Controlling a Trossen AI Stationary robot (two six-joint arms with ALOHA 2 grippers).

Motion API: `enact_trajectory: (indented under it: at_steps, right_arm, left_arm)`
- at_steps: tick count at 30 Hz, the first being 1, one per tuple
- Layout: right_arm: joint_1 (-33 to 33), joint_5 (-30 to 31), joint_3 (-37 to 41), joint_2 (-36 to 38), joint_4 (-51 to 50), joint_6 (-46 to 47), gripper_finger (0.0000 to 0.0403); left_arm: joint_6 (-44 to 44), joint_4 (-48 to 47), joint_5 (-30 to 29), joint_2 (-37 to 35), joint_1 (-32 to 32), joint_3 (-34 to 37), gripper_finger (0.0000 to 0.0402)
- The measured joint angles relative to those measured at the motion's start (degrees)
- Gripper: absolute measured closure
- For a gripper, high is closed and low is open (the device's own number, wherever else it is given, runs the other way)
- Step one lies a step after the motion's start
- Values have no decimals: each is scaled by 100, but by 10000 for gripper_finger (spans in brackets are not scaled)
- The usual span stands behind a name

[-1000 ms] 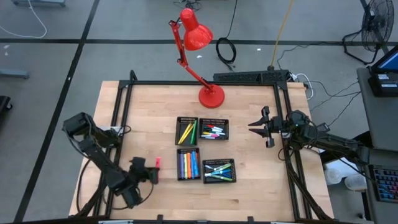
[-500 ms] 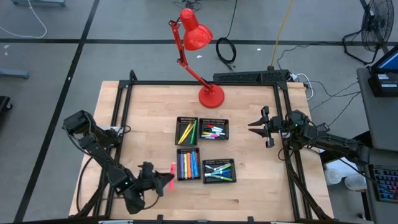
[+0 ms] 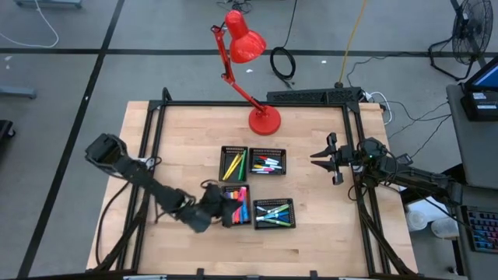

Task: Pick & Place Markers
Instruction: Put the pink highlighter into the bottom left black bin, then return to Home Position

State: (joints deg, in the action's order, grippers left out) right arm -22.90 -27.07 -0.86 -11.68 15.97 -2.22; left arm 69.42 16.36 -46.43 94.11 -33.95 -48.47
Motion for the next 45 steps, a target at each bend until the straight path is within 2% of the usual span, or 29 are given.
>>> enact_trajectory:
  at_steps: [6, 12, 16, 27, 31, 35, 37, 42, 45]
  right_arm:
    - [0, 0, 0, 0, 0, 0, 325]
    - [0, 0, 0, 0, 0, 0, 325]
    - [1, -2, 0, 0, 1, 0, 325]
    - [0, -1, 0, 0, 0, 0, 325]
    - [2, 0, 0, 0, 0, 0, 325]
    - [0, 0, 0, 0, 0, 0, 325]
    - [0, 0, 0, 0, 0, 0, 325]
    - [2, -1, 0, 0, 0, 0, 325]
    - [2, -1, 0, 0, 0, 0, 325]
  left_arm:
    - [809, -980, 789, 50, 487, 0, 343]
    - [1435, -1550, 795, 55, 384, 0, 343]
    - [1440, -1533, 805, 55, 304, 0, 328]
    - [1164, -1502, 788, 55, 280, 0, 236]
    - [541, -1512, 866, 55, 280, 0, 218]
    - [686, -1267, 916, 37, 329, 0, 204]
    - [282, -1067, 1128, -115, 403, 0, 200]
    - [-1907, -211, 1992, -697, 511, -9, 201]
    - [-2912, 109, 2374, -1172, 517, -8, 208]
